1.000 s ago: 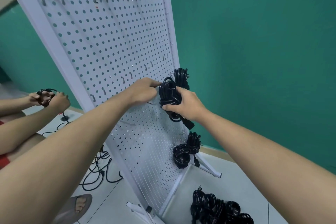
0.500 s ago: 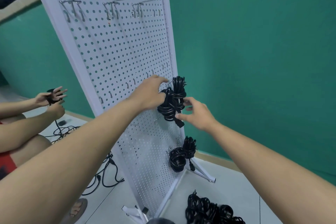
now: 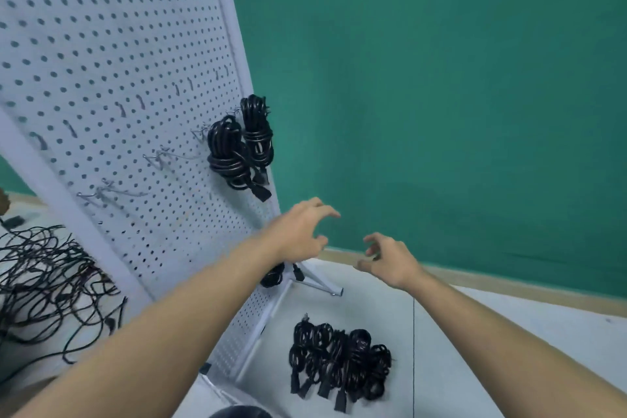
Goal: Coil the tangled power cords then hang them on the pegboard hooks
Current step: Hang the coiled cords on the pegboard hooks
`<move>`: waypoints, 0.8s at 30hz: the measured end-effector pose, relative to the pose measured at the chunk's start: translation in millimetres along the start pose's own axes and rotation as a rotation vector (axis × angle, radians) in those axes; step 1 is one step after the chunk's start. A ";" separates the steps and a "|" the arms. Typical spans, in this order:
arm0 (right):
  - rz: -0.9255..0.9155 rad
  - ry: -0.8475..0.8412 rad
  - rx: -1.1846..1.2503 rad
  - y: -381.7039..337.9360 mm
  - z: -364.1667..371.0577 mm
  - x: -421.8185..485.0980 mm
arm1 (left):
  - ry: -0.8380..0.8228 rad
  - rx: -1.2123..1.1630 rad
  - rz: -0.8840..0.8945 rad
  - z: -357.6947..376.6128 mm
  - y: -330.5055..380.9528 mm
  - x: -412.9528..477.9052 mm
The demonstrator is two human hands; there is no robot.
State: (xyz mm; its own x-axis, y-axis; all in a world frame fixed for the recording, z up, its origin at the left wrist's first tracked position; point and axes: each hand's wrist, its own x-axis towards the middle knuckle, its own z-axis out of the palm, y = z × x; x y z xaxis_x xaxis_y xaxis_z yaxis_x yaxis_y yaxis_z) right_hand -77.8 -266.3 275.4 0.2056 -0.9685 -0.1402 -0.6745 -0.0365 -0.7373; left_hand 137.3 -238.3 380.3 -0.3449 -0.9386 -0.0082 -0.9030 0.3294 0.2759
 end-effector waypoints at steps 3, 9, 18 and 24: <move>0.086 -0.037 -0.006 42.5 16.4 6.2 | -0.071 -0.058 -0.005 47.9 -11.7 15.5; 0.252 -0.119 -0.022 117.5 62.4 23.3 | -0.216 -0.129 -0.047 143.4 -39.5 47.3; 0.654 -0.168 0.046 203.2 158.6 27.8 | -0.446 -0.238 -0.131 262.3 -82.2 58.0; 0.916 -0.129 0.398 226.9 206.2 18.3 | -0.510 -0.292 -0.203 287.7 -102.5 49.5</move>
State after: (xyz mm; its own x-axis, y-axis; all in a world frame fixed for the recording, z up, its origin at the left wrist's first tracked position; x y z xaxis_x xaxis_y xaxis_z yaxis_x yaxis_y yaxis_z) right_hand -80.9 -241.6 -30.7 -0.1821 -0.5474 -0.8168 -0.3298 0.8166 -0.4737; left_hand 139.1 -289.1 75.2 -0.3175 -0.7889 -0.5262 -0.8809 0.0400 0.4716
